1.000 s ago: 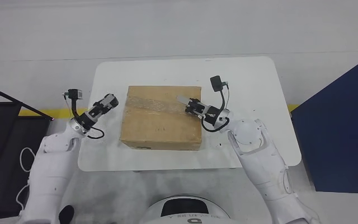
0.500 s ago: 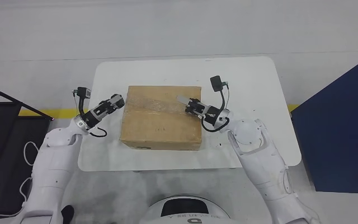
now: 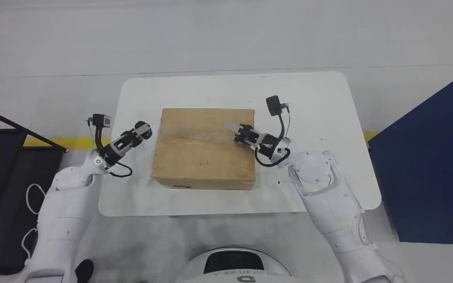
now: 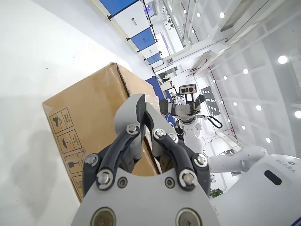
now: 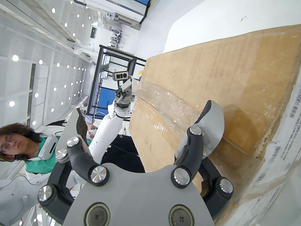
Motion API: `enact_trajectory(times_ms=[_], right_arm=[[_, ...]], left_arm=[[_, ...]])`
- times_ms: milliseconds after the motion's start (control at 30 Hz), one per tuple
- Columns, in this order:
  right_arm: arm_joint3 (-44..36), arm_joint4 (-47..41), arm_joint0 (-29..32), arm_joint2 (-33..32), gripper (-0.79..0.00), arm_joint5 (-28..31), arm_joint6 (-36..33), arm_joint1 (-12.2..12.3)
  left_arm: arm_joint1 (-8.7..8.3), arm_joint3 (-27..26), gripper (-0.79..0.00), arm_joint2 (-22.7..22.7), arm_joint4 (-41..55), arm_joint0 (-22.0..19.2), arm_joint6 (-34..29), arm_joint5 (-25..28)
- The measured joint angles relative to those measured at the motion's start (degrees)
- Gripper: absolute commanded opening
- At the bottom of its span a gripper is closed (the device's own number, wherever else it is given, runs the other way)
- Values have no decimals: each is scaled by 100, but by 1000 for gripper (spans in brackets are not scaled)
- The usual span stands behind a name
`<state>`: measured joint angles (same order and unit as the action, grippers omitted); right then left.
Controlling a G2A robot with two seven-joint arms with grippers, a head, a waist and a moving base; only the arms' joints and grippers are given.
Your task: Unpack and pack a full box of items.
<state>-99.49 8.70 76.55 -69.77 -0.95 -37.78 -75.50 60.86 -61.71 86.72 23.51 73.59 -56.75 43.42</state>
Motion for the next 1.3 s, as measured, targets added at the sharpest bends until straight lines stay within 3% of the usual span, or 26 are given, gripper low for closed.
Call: enact_trajectory(times_ms=[300, 767, 1300], right_arm=[[0, 0, 0, 0, 0, 0, 0, 0], [0, 0, 0, 0, 0, 0, 0, 0], [0, 0, 0, 0, 0, 0, 0, 0]], left_arm=[[-53, -219, -785, 58, 184, 295, -190, 55], [-184, -900, -785, 528, 450, 747, -196, -3], [-229, -774, -785, 370, -162, 639, -81, -256]])
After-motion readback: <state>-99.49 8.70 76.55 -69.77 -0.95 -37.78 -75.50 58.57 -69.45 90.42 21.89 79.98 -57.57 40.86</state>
